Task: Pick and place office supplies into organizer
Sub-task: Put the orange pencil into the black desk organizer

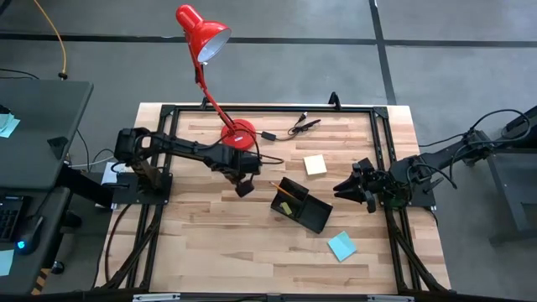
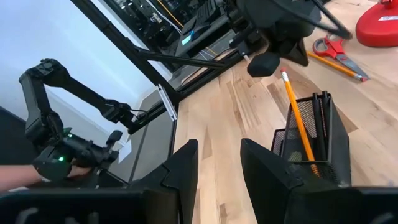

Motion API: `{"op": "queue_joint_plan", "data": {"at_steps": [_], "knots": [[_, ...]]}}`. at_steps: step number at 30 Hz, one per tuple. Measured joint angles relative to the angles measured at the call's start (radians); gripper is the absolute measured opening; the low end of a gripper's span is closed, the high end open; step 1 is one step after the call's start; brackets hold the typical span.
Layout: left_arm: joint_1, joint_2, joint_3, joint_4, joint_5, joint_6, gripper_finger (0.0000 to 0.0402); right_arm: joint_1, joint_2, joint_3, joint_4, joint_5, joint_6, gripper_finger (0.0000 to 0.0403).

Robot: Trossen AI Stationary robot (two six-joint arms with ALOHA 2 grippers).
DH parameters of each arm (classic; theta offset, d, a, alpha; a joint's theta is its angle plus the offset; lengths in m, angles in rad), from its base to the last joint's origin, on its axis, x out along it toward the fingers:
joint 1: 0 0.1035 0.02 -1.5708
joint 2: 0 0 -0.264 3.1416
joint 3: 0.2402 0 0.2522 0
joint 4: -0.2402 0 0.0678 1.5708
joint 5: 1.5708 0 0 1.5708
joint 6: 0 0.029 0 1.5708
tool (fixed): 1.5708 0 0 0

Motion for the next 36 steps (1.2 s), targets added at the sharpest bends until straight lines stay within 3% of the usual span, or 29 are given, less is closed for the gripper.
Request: {"op": "queue_joint_plan", "data": {"at_steps": [13, 20, 26, 36], "knots": [[0.119, 0.006, 0.0, -0.002, 0.036, 0.596, 0.0012, 0.0, 0.0, 0.0, 0.0, 0.014, 0.044, 0.0116], [0.183, 0.006, 0.0, 0.041, 0.262, 0.751, 0.0085, 0.0, 0.0, 0.0, -0.005, 0.103, 0.037, 0.0116], [0.196, 0.006, 0.0, 0.021, 0.257, 0.833, 0.0145, 0.0, 0.0, 0.0, -0.011, 0.138, 0.025, 0.0116], [0.249, 0.006, -0.001, 0.017, 0.302, 0.894, 0.0154, 0.0, 0.0, 0.0, -0.011, 0.187, 0.017, 0.0116]]}}
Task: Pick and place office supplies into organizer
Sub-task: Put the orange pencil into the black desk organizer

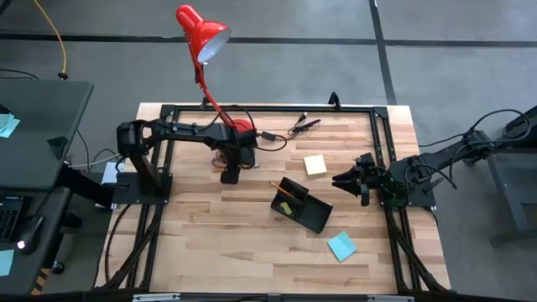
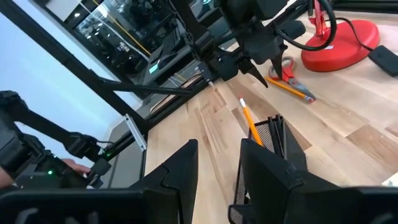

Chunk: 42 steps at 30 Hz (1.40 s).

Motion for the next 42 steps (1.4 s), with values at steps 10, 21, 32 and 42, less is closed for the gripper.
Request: {"op": "queue_joint_plan", "data": {"at_steps": [10, 21, 32, 42], "knots": [[0.047, 0.0, -0.002, 0.015, 0.057, 0.011, 0.0114, 0.0, 0.0, 0.0, 0.0, 0.002, 0.0, 0.0116], [0.037, 0.0, -0.002, -0.05, 0.166, -0.078, 0.0101, 0.0, 0.0, 0.0, -0.001, 0.018, -0.017, 0.0116], [0.038, 0.08, -0.005, 0.003, 0.177, -0.119, 0.0121, 0.0, 0.0, 0.0, -0.023, 0.005, -0.006, 0.0116], [0.026, 0.076, -0.002, -0.021, 0.08, -0.13, 0.0122, 0.0, 0.0, 0.0, -0.023, -0.006, -0.001, 0.0116]]}}
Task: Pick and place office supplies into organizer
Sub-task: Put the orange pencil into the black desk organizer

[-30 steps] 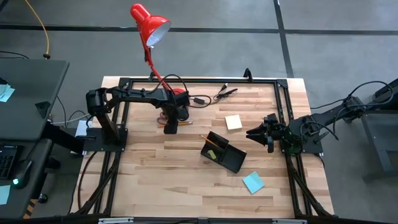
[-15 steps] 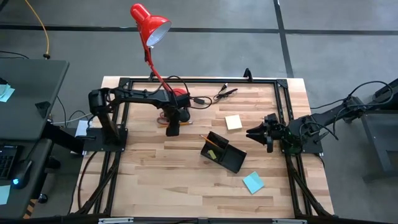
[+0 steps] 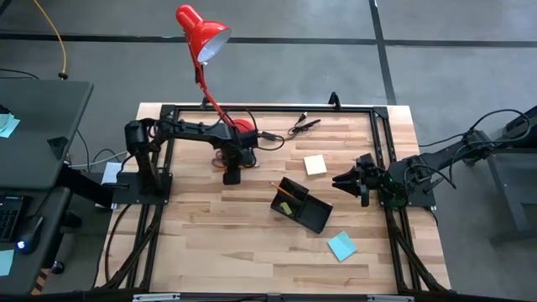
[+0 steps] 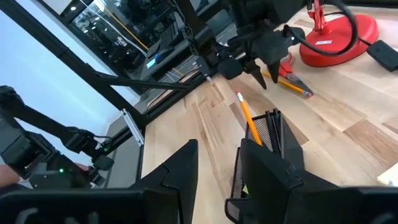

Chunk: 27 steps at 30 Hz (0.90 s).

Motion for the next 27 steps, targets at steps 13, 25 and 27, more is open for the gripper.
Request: {"op": "queue_joint_plan", "data": {"at_steps": [13, 25, 27], "knots": [[0.0, 0.004, 0.0, 0.005, -0.103, -0.054, 0.0122, 0.0, 0.0, 0.0, -0.004, 0.005, -0.028, 0.0116], [0.0, 0.031, 0.0, 0.019, -0.126, -0.052, 0.0122, 0.0, 0.0, 0.0, -0.015, 0.006, -0.029, 0.0116], [0.0, 0.05, 0.004, 0.016, -0.123, -0.053, 0.0122, 0.0, 0.0, 0.0, -0.02, 0.006, -0.024, 0.0116]]}}
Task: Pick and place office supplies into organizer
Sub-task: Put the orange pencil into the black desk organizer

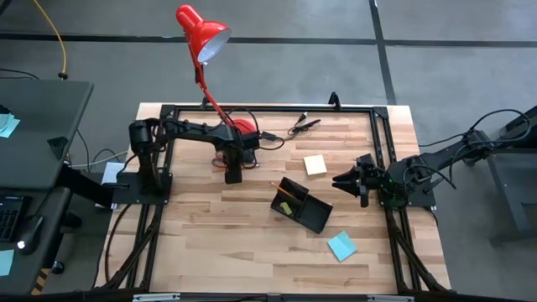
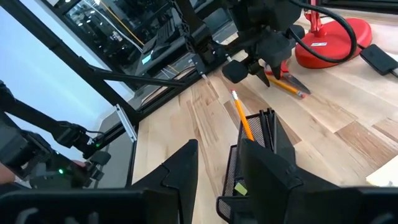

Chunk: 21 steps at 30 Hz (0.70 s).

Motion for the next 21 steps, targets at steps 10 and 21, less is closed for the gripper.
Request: {"op": "queue_joint_plan", "data": {"at_steps": [10, 21], "knots": [[-0.013, 0.025, 0.007, 0.002, -0.01, -0.02, 0.0097, 0.0, 0.0, 0.0, -0.02, 0.01, 0.021, 0.0116], [-0.019, 0.02, 0.005, 0.006, -0.01, -0.019, 0.0007, 0.0, 0.0, 0.0, -0.032, 0.019, 0.032, 0.0116]]}}
